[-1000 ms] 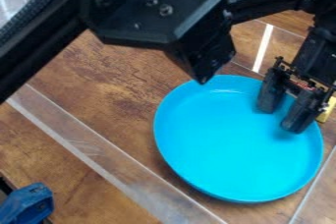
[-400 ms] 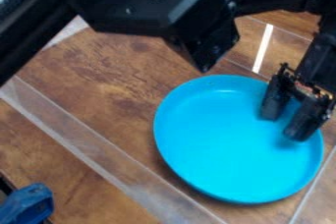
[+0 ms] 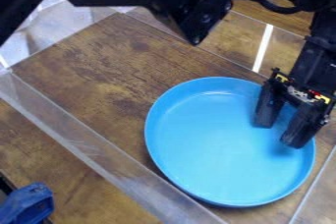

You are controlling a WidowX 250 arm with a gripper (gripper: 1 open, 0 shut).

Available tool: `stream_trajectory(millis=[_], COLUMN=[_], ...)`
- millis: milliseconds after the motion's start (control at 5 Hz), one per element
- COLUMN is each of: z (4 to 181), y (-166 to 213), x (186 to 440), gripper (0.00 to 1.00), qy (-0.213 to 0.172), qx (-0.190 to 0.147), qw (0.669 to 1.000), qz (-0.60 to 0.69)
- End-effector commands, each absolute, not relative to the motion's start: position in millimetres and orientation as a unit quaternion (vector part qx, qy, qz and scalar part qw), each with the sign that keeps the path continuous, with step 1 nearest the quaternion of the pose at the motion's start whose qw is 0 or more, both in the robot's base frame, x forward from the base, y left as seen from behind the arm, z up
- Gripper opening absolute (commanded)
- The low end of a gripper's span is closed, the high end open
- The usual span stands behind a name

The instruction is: Put the yellow brick in the blue tray

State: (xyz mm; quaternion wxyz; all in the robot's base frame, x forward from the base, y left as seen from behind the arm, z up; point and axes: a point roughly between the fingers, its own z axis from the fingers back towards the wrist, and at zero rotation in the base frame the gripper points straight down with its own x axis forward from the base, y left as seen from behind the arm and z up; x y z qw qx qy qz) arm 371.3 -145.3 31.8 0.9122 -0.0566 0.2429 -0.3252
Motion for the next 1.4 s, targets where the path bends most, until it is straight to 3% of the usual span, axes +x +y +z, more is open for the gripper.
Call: stream_trajectory(millis=[0, 200, 400, 600, 1200], z=[68.8, 71.6, 67.4, 62.4, 104.3], y=[-162.2, -174.0, -170.8, -166.5, -143.9], x=[369.4, 363.9, 363.2, 362.1, 357.7], gripper=[1.0, 1.0, 0.0, 0.0, 0.0], qy=[0.196, 0.194, 0.194, 0.196, 0.202], qx=[-0.054, -0.052, -0.052, -0.053, -0.054], qw=[0.916, 0.911, 0.908, 0.906, 0.899], qz=[-0.347, -0.361, -0.367, -0.372, -0.386])
